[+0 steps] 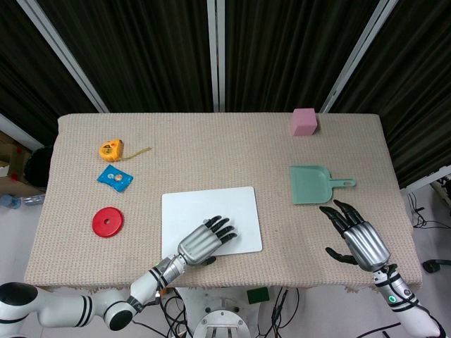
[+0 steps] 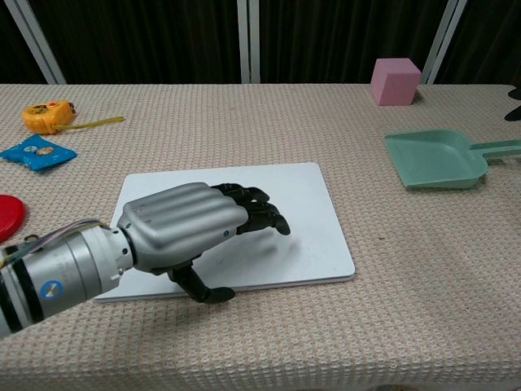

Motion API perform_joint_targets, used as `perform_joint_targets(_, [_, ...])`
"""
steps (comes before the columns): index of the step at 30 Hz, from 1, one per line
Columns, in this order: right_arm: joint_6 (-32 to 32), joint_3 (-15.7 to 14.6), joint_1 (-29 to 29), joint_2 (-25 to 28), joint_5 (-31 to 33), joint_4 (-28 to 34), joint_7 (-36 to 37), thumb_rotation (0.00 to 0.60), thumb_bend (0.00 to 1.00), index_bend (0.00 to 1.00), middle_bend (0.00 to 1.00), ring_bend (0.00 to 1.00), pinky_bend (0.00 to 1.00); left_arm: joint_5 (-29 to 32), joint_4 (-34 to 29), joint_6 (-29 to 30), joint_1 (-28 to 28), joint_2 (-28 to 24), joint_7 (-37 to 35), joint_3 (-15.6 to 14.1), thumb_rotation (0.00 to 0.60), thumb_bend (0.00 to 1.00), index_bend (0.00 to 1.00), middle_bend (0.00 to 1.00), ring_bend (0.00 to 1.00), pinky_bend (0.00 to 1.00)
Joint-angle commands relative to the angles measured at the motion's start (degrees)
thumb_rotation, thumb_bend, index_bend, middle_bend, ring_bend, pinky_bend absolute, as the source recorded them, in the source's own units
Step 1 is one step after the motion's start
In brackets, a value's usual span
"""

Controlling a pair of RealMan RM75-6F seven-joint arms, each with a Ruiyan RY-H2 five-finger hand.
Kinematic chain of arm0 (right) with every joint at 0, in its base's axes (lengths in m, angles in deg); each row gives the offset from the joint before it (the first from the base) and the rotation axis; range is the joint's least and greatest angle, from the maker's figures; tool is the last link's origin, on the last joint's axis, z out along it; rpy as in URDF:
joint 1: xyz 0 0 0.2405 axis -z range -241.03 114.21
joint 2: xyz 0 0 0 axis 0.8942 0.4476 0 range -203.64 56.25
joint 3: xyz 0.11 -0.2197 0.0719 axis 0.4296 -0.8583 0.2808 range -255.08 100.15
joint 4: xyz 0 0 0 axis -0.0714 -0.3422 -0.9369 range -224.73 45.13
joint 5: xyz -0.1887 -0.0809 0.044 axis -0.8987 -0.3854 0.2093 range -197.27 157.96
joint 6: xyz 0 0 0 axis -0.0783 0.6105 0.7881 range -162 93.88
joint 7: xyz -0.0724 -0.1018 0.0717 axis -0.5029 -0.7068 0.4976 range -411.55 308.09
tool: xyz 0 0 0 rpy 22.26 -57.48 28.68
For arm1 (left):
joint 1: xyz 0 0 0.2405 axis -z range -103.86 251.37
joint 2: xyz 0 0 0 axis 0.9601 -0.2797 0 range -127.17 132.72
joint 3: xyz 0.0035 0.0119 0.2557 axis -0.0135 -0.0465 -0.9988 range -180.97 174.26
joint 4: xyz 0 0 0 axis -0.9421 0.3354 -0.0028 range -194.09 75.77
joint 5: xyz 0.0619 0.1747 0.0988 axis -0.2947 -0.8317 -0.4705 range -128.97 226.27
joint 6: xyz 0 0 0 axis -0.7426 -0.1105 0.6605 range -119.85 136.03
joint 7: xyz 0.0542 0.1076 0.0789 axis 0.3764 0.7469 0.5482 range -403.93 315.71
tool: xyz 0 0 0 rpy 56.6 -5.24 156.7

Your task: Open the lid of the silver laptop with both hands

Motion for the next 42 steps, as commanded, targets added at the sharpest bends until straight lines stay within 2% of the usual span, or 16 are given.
perform_joint_targets(1, [0.11, 0.05, 0.02, 0.08, 0.2, 0.06, 0.11, 0.6, 0.18, 0.0, 0.12, 0.02, 0.11, 0.33, 0.47, 0.18, 0.07, 0.18, -0.47, -0.14, 0.6, 0.22, 0.16, 0.13, 0.01, 0.09])
perform_joint_targets(19, [0.09, -0.01, -0.07, 0.15, 1.06, 0.43, -0.38, 0.6, 0.18, 0.0, 0.12, 0.02, 0.11, 0.75, 2.81, 1.72, -0.18, 0.27, -3.76, -1.6, 0.6, 0.23, 0.16, 0.13, 0.01, 0.09])
perform_joint_targets(22, [-0.09, -0.03, -0.13, 0.15, 1.22, 0.5, -0.47, 0.6, 0.18, 0.0, 0.12, 0.02, 0.11, 0.64, 3.19, 2.17, -0.33, 0.19, -4.87, -1.62, 0.6, 0.3, 0.16, 0.13, 0.01, 0.09])
perform_joint_targets(26, [-0.24, -0.06, -0.24, 0.19, 1.23, 0.7, -0.75, 0.6, 0.18, 0.0, 0.12, 0.02, 0.11, -0.29, 4.27, 3.5, -0.7, 0.14, -6.7, -1.78, 0.6, 0.43, 0.17, 0.13, 0.01, 0.1])
perform_joint_targets(29, [-0.5, -0.04, -0.37, 0.19, 1.36, 0.91, -0.98, 0.6, 0.18, 0.0, 0.12, 0.02, 0.11, -2.19, 6.23, 5.8, -1.34, 0.7, -9.21, -2.1, 0.6, 0.5, 0.19, 0.16, 0.02, 0.1])
perform_joint_targets(36, [-0.99, -0.08, -0.79, 0.08, 1.16, 1.62, -1.52, 0.6, 0.18, 0.0, 0.12, 0.02, 0.11, -6.04, 12.68, 11.66, -2.98, 3.49, -15.72, -2.38, 0.6, 0.53, 0.21, 0.18, 0.03, 0.1])
perform_joint_targets(42, [-2.19, -1.44, -1.64, -0.42, -0.76, 1.55, -0.66, 0.6, 0.18, 0.0, 0.14, 0.02, 0.11, -10.38, 22.45, 21.76, -4.93, 8.6, -23.86, -0.94, 0.6, 0.59, 0.22, 0.21, 0.06, 0.13])
